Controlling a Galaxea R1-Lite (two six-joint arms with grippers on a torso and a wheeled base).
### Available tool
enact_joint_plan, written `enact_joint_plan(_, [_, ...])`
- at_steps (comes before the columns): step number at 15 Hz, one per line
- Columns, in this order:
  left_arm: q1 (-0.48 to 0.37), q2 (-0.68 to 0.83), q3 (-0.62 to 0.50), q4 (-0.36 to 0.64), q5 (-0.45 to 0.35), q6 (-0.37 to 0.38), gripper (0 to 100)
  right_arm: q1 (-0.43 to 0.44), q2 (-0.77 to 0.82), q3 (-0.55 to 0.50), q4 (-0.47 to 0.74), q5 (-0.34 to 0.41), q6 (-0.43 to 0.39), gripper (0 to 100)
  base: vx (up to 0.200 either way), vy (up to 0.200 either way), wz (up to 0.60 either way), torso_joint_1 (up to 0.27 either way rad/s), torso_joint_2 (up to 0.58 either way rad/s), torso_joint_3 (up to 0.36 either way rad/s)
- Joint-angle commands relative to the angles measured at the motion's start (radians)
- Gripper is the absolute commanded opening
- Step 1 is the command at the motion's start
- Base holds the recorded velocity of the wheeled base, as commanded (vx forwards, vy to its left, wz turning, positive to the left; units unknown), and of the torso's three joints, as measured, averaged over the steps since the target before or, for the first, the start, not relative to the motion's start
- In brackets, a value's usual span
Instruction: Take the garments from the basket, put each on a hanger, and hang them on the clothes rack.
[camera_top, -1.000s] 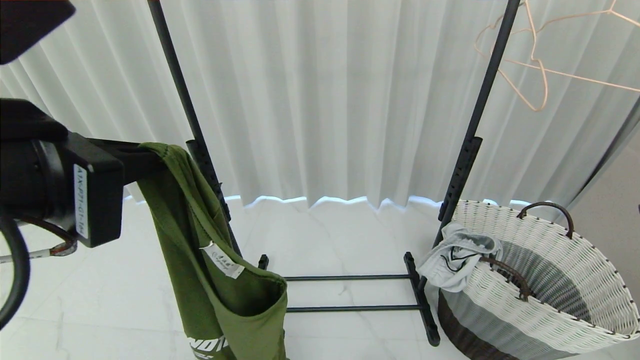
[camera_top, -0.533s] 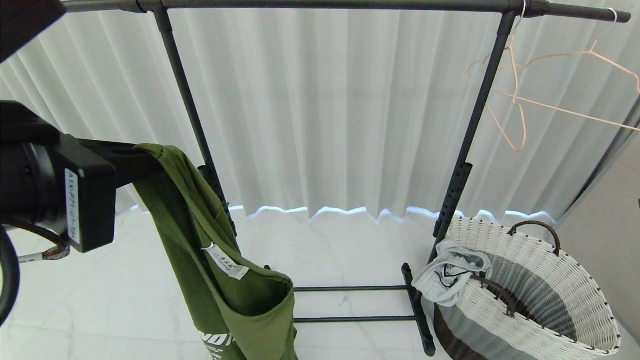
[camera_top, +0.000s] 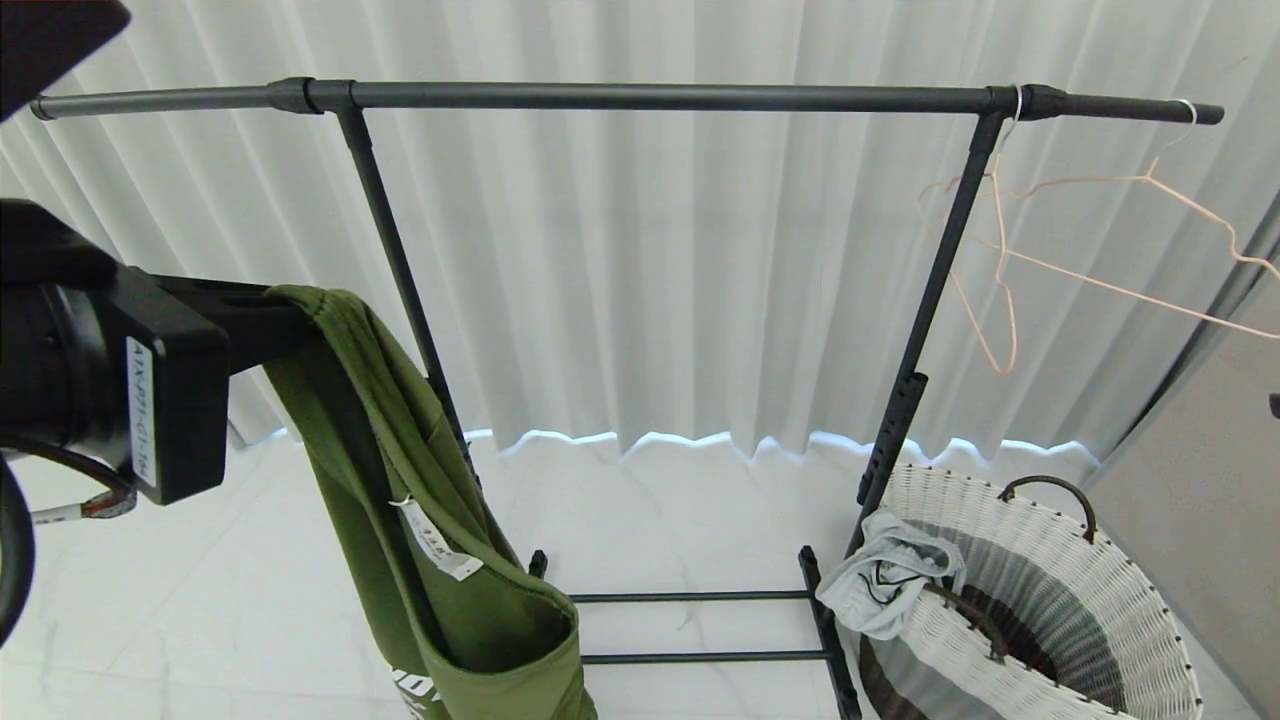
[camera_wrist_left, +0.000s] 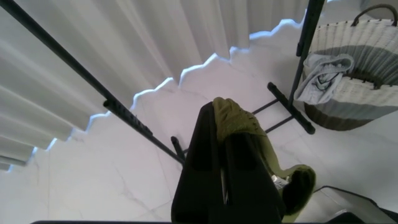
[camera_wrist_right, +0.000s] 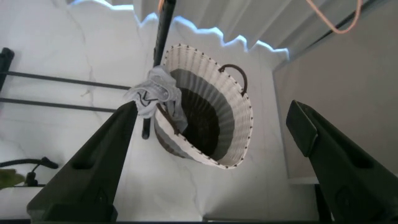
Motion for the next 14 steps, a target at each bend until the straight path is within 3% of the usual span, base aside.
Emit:
enact_joint_plan(1, [-0.001, 0.0, -0.001, 0.0, 0.001, 0.002, 0, 0.0, 0.005, 0.0, 0.0, 0.0, 0.0, 100, 0.0, 0.0, 0.0, 0.227, -0.5, -0.29])
enact_joint_plan(6, [0.0, -0.017, 0.025, 0.0, 0.001, 0.034, 0, -0.001, 0.006, 0.014, 0.0, -0.003, -0.005, 100, 0.0, 0.0, 0.0, 0.222, -0.49, -0.275])
enact_joint_plan(11, [0.0, -0.025, 0.039, 0.0, 0.001, 0.042, 0, -0.015, 0.006, 0.014, 0.0, -0.003, -0.008, 100, 0.0, 0.0, 0.0, 0.039, -0.08, -0.039])
enact_joint_plan(14, [0.0, -0.025, 0.041, 0.0, 0.001, 0.04, 0, -0.018, 0.005, 0.014, 0.0, -0.003, -0.008, 100, 0.0, -0.2, 0.0, -0.001, 0.0, 0.001])
